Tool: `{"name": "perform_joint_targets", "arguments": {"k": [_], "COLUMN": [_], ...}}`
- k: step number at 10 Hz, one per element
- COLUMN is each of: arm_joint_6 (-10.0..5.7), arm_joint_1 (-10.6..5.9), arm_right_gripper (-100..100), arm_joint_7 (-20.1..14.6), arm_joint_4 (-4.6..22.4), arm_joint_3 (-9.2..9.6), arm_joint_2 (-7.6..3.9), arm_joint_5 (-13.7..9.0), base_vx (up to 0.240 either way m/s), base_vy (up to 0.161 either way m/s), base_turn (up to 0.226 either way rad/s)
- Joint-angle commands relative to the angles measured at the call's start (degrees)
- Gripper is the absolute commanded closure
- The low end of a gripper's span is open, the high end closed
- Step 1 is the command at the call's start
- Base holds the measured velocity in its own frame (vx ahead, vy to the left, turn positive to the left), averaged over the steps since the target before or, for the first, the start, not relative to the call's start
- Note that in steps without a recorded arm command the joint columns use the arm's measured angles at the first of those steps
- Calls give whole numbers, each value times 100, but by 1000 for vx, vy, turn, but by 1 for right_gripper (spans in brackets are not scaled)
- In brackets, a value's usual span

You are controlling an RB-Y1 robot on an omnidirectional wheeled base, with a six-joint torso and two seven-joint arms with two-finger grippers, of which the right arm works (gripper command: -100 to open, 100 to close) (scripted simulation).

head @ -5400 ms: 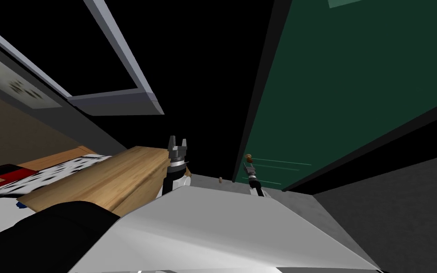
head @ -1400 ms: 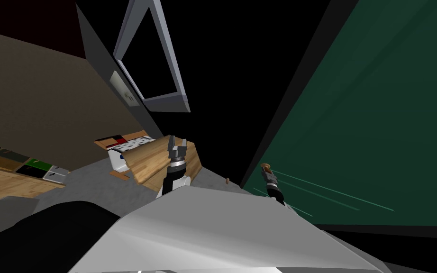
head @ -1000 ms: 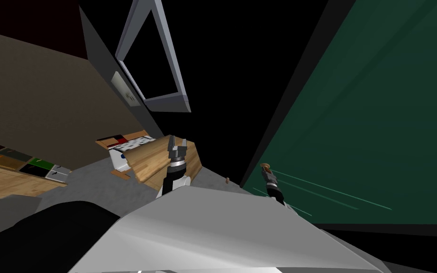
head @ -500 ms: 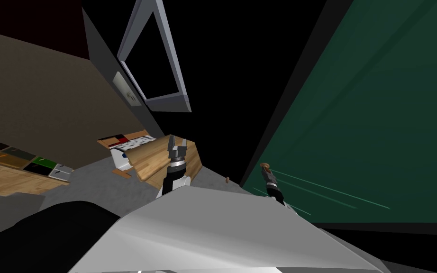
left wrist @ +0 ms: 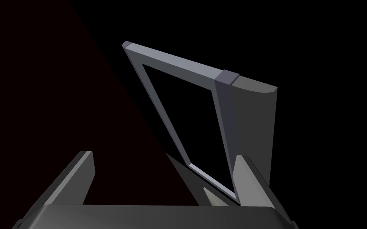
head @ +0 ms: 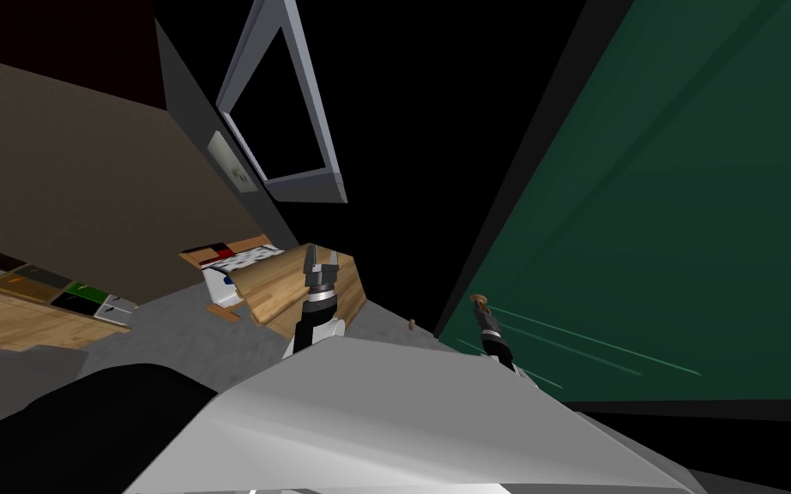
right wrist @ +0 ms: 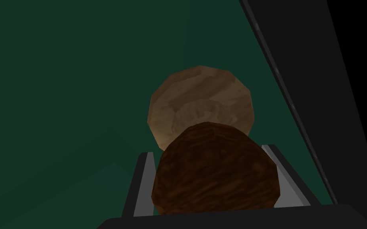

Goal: Pull the door open

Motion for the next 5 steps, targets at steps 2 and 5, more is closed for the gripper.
{"name": "perform_joint_targets", "arguments": {"k": [2,5], "arm_joint_6": [-15,-14], "arm_joint_1": [-9,-11], "arm_right_gripper": [100,100], "arm_joint_7": [-430,-745], "arm_joint_4": [26,24], "arm_joint_3": [76,113], "arm_joint_2": [0,-5], "arm_joint_5": [-73,-109], "base_vx": [-25,-20], "base_vy": [-4,-6], "base_turn": [11,7]}}
